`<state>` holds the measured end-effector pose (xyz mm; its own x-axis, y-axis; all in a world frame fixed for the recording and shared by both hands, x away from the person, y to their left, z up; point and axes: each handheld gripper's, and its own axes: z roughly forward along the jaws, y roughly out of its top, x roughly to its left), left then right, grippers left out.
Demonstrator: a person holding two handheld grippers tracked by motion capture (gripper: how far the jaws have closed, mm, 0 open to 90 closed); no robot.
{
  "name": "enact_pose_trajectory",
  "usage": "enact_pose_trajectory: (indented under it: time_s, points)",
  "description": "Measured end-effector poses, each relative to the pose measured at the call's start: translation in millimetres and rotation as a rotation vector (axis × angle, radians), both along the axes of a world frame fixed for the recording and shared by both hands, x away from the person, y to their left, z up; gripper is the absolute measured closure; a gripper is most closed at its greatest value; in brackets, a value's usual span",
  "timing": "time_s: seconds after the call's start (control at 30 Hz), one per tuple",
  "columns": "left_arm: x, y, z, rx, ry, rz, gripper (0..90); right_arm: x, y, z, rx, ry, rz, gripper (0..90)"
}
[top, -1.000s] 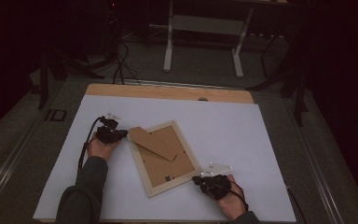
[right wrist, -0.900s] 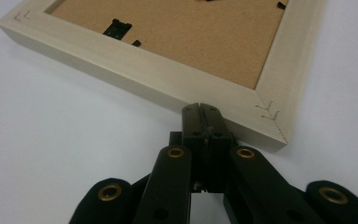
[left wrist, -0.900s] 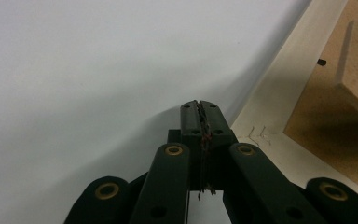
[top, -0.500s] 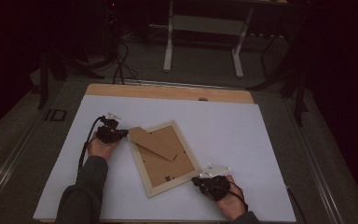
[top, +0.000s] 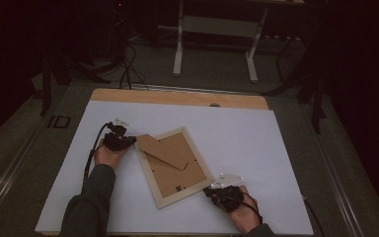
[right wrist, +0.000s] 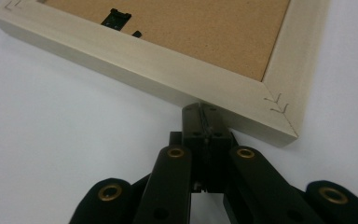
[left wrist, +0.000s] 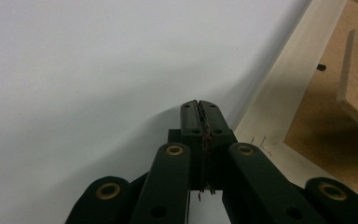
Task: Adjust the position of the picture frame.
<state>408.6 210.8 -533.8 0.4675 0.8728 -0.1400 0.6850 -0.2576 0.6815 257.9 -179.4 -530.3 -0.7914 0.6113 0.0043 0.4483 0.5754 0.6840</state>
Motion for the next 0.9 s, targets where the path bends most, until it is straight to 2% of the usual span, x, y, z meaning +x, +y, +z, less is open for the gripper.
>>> enact_pose_trajectory:
  time_s: [0.27, 0.63, 0.8, 0.9]
  points:
    - [-5.4, 0.6, -2.9, -0.022, -0.021, 0.006, 90.0, 2.5, -0.9, -0.7, 0.014, 0.009, -0.028, 89.7]
    - [-12.6, -1.6, -3.9, -0.042, -0.019, 0.001, 90.0, 4.8, -2.3, -1.0, 0.021, 0.012, -0.037, 89.7]
    - [-16.8, -3.9, -3.0, -0.033, -0.014, -0.024, 90.0, 6.0, -4.0, -1.0, 0.021, 0.009, -0.048, 89.7]
    - [-19.6, -3.2, -4.5, -0.056, -0.014, -0.04, 90.0, 8.6, -8.5, -0.7, 0.02, 0.01, -0.065, 89.7]
